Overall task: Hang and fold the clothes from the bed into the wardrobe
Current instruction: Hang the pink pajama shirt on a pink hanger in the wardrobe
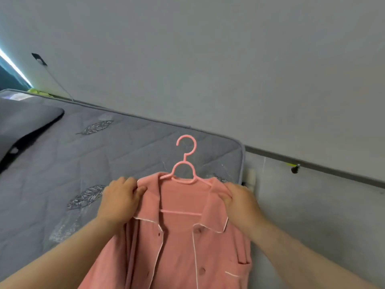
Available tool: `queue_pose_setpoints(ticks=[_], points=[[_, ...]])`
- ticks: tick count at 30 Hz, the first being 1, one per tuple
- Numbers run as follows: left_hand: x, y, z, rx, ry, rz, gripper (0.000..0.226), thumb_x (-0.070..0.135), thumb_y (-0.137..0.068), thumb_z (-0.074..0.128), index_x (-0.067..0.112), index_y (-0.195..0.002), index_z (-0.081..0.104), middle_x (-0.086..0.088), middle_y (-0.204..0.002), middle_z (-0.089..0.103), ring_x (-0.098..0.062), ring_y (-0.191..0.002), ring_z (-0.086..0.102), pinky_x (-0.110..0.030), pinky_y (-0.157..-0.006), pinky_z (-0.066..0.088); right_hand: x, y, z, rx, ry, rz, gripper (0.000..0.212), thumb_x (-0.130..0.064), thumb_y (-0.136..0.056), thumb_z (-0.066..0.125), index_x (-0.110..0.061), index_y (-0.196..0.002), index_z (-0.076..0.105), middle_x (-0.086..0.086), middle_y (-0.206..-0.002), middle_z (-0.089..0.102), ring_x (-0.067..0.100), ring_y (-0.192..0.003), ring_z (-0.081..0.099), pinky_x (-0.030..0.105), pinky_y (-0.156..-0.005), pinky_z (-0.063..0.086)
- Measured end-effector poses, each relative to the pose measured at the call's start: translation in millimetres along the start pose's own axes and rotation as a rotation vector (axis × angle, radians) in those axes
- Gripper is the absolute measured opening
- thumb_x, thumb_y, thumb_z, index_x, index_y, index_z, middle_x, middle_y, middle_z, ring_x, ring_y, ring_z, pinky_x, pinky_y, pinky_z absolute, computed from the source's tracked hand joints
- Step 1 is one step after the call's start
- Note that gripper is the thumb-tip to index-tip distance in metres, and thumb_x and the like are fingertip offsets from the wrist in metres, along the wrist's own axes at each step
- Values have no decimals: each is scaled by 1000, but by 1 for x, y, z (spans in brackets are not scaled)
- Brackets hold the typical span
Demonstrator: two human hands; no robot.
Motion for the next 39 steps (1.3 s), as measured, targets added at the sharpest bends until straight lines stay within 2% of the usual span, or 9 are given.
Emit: queue_pose_setpoints(ticks=[7,10,13,16,19,28,33,37,39], points=[[-15,-154,42,8,-86,-90,42,44,-96,45,4,-95,59,-28,-105,59,-46,-102,54,-46,-82,42,-2,-154,20,83,120,-74,20,-31,-92,58,-11,-90,61,19,-102,66,39,-98,59,42,-78,45],[-21,-211,50,-13,-99,-162,43,47,-96,44,8,-105,61,-27,-114,56,-45,-109,50,-46,-88,41,-10,-209,31,108,218,-43,28,-34,-95,53,-13,-113,59,18,-117,61,38,-111,53,41,-89,40],[-22,-231,80,19,139,-227,52,51,-90,51,14,-124,57,-23,-126,50,-42,-121,44,-47,-100,37,1,-229,58,112,363,-58,52,-39,-94,49,-19,-140,40,15,-135,47,36,-124,42,43,-102,31],[-21,-212,126,-120,120,-109,77,67,-82,30,21,-142,43,-17,-145,41,-36,-137,33,-51,-113,27,23,-221,96,17,492,-86,62,-47,-94,30,-26,-151,22,16,-152,34,32,-139,31,47,-115,21],[-24,-200,153,-94,42,-91,74,65,-85,19,27,-147,34,-12,-156,28,-31,-145,22,-48,-117,17,31,-221,109,99,500,-67,64,-48,-91,20,-26,-150,27,15,-151,37,32,-140,33,48,-116,21],[-25,-204,164,-6,99,-110,69,63,-85,24,29,-143,41,-11,-154,32,-29,-144,26,-47,-117,19,30,-225,115,204,452,-62,60,-46,-91,32,-17,-142,41,17,-142,48,35,-130,44,47,-112,27],[-28,-203,160,119,248,-130,68,61,-84,34,16,-134,47,-14,-144,45,-31,-136,37,-50,-111,30,20,-200,94,553,181,-155,29,-32,-87,50,-7,-93,63,13,-103,61,33,-97,53,42,-91,38],[-22,-183,130,485,481,-93,49,48,-79,50,4,-99,57,-18,-102,56,-32,-104,46,-43,-92,33,-4,-160,99,273,113,-186,18,-34,-84,51,-22,-79,63,-7,-76,59,16,-71,52,37,-67,48],[1,-166,107,458,574,9,30,42,-78,53,12,-80,55,-3,-80,57,-22,-83,48,-36,-77,36,-7,-152,106,237,172,-155,8,-33,-83,61,-27,-84,64,-9,-80,60,14,-73,52,35,-65,49]])
Point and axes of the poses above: each hand's wrist, its own y-axis away from the middle knuckle, its own z-axis out of the palm, x = y × z, the point moved 1 cm from there along -y, towards the middle knuckle
